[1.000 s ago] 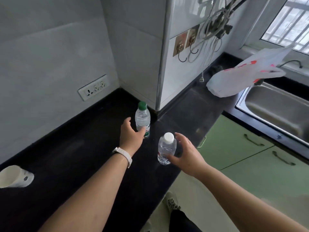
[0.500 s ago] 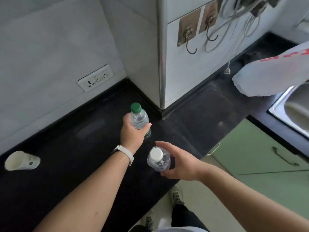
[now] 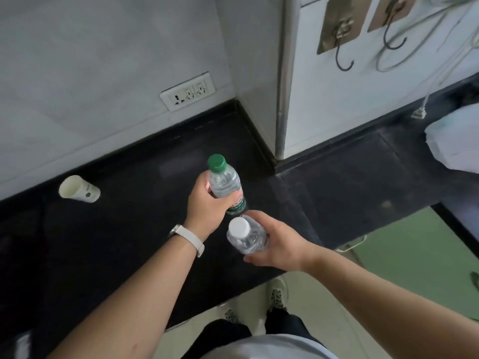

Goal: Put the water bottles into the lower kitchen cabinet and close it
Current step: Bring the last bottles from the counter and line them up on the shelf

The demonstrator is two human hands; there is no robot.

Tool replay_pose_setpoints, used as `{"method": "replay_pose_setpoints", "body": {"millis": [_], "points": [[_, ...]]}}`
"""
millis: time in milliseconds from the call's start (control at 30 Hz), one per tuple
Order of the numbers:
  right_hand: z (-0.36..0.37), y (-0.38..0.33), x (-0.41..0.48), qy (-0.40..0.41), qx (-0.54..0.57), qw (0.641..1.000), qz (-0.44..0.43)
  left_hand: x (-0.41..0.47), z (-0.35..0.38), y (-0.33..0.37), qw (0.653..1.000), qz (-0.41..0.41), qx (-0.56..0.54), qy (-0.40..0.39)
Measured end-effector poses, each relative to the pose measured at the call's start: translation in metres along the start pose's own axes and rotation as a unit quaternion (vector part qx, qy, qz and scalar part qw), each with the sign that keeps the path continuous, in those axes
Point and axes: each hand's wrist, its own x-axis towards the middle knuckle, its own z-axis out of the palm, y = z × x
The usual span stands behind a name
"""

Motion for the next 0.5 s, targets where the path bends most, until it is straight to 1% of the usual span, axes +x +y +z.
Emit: {"method": "replay_pose_setpoints", "body": {"millis": [200,333,500], "points": [[0.007,-0.011,-0.001,0.000,-0.003,1.000,-0.004,-0.027,-0.036,0.001,0.999,0.002,-0.010,0.046],[0.021,-0.029,-0.001,-0.021,-0.002,1.000,-0.021,-0.055,-0.066,-0.007,0.996,-0.006,-0.022,0.087],[0.055,-0.057,-0.004,-0.060,0.004,0.997,-0.044,-0.105,-0.110,-0.026,0.989,-0.035,-0.052,0.137]]}}
